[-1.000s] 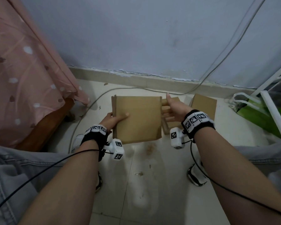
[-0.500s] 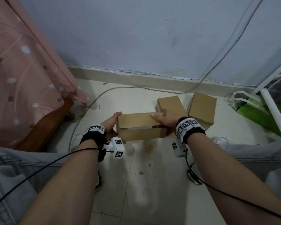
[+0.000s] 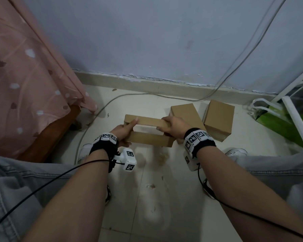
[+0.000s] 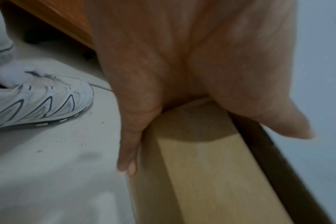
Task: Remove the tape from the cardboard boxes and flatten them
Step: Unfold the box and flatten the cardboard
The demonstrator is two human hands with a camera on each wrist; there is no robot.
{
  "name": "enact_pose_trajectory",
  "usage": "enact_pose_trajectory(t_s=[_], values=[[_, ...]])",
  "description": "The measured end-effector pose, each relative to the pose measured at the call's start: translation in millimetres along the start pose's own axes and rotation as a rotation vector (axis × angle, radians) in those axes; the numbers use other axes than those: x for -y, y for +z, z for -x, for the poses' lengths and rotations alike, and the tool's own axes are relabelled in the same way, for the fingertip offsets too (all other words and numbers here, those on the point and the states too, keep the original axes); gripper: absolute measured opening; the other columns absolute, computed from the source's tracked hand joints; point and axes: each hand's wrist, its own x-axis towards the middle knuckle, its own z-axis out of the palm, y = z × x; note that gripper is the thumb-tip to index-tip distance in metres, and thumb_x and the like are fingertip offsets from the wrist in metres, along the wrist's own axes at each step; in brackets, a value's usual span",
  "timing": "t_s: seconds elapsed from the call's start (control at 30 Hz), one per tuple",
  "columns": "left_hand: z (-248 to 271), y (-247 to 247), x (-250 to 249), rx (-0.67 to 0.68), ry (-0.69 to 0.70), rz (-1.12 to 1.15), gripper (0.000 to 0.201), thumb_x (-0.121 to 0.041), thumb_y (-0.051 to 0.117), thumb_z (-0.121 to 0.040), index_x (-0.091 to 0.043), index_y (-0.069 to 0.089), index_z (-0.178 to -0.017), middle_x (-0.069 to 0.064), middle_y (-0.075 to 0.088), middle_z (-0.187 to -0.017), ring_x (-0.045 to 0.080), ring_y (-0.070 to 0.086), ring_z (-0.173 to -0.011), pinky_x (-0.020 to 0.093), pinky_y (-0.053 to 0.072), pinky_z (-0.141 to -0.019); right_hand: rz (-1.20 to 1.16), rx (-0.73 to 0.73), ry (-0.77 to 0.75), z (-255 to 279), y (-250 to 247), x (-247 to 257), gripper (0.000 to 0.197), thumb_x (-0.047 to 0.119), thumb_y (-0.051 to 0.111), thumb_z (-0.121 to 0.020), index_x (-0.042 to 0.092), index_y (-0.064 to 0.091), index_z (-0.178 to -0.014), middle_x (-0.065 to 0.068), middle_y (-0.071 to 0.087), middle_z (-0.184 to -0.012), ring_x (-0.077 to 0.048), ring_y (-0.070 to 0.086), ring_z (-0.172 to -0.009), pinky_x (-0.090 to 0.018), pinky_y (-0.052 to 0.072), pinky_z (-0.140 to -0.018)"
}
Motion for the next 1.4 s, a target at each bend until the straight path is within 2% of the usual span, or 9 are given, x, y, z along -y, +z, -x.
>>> enact_pose_trajectory(t_s=[0.17, 0.27, 0.4, 0.53, 0.63, 0.73, 0.9, 1.13, 1.4], values=[[-6.2, -4.0, 0.4, -0.051, 0.004, -0.029, 0.049, -0.048, 0.071, -0.084, -0.012, 0.057, -0.113, 0.015, 0.062, -0.104, 0.037, 0.066, -0.083, 0.051, 0.058, -0.086, -0.122, -0.042, 0.063, -4.1, -2.2, 4.7, 0.058, 0.057, 0.049, -0.094, 0.002, 0.067, -0.097, -0.018, 0.066, -0.086, -0.035, 0.069, -0.066, -0.048, 0.059, -0.056], [-15.5, -8.6, 10.3, -0.033, -0.016, -0.156, 0.048, -0.020, 0.069, -0.078, -0.014, 0.056, -0.124, 0.020, 0.068, -0.102, 0.036, 0.070, -0.079, 0.057, 0.056, -0.087, -0.114, -0.124, 0.061, -4.5, -1.0, 3.6, 0.058, 0.058, 0.058, -0.089, 0.001, 0.068, -0.092, -0.017, 0.069, -0.083, -0.032, 0.068, -0.065, -0.048, 0.058, -0.057], [-15.4, -10.2, 15.9, 0.002, -0.046, -0.426, 0.055, -0.029, 0.078, -0.069, -0.025, 0.052, -0.118, 0.012, 0.076, -0.090, 0.027, 0.075, -0.081, 0.041, 0.060, -0.078, -0.147, -0.229, 0.085, -4.6, -6.1, -0.4, 0.062, 0.060, 0.068, -0.079, -0.001, 0.069, -0.088, -0.017, 0.071, -0.079, -0.031, 0.068, -0.066, -0.048, 0.058, -0.057], [-13.8, 1.6, -0.6, -0.074, -0.029, -0.691, 0.067, -0.061, 0.077, -0.070, -0.009, 0.060, -0.108, 0.007, 0.067, -0.100, 0.023, 0.063, -0.087, 0.031, 0.050, -0.076, -0.105, -0.228, 0.095, -6.0, 0.0, 1.6, 0.075, 0.069, 0.063, -0.076, -0.003, 0.069, -0.094, -0.020, 0.071, -0.085, -0.034, 0.068, -0.074, -0.050, 0.058, -0.069], [-17.2, 7.4, -6.7, -0.129, -0.018, -0.741, 0.048, -0.047, 0.075, -0.079, -0.008, 0.060, -0.104, 0.010, 0.063, -0.104, 0.025, 0.057, -0.087, 0.031, 0.044, -0.072, -0.135, -0.223, 0.131, -6.8, 5.3, 2.8, 0.080, 0.072, 0.064, -0.073, -0.005, 0.068, -0.095, -0.022, 0.071, -0.084, -0.037, 0.068, -0.069, -0.053, 0.057, -0.063], [-20.0, 12.1, -6.2, -0.198, -0.006, -0.768, 0.034, -0.033, 0.068, -0.084, -0.007, 0.063, -0.106, 0.010, 0.061, -0.099, 0.025, 0.056, -0.083, 0.027, 0.040, -0.061, -0.111, -0.263, 0.179, -8.3, 7.0, 5.2, 0.068, 0.066, 0.064, -0.078, 0.007, 0.067, -0.110, -0.012, 0.072, -0.101, -0.029, 0.068, -0.090, -0.047, 0.058, -0.081], [-22.7, 14.7, -3.7, -0.231, -0.018, -0.722, 0.024, -0.019, 0.060, -0.085, -0.005, 0.064, -0.103, 0.013, 0.063, -0.102, 0.025, 0.054, -0.075, 0.025, 0.035, -0.054, -0.088, -0.107, 0.380, -11.9, 7.3, 24.4, 0.096, 0.045, 0.076, -0.080, 0.001, 0.024, -0.147, -0.014, 0.049, -0.140, -0.031, 0.052, -0.125, -0.040, 0.047, -0.100], [-23.3, 17.8, -16.1, -0.250, -0.015, -0.715, 0.035, -0.013, 0.045, -0.098, 0.004, 0.056, -0.128, 0.021, 0.058, -0.131, 0.036, 0.056, -0.120, 0.033, 0.043, -0.087, 0.057, -0.007, 0.466, -9.7, 19.7, 23.8, 0.054, 0.030, 0.073, -0.084, -0.002, 0.053, -0.124, -0.011, 0.059, -0.118, -0.027, 0.062, -0.105, -0.033, 0.053, -0.082], [-25.3, 12.7, -14.3, -0.287, -0.043, -0.487, 0.032, -0.013, 0.043, -0.100, 0.008, 0.058, -0.119, 0.026, 0.061, -0.124, 0.040, 0.061, -0.112, 0.038, 0.051, -0.094, -0.127, -0.085, 0.386, -4.2, -4.0, 27.2, 0.013, 0.011, 0.045, -0.094, 0.004, 0.052, -0.101, -0.012, 0.057, -0.095, -0.026, 0.057, -0.083, -0.032, 0.046, -0.067]])
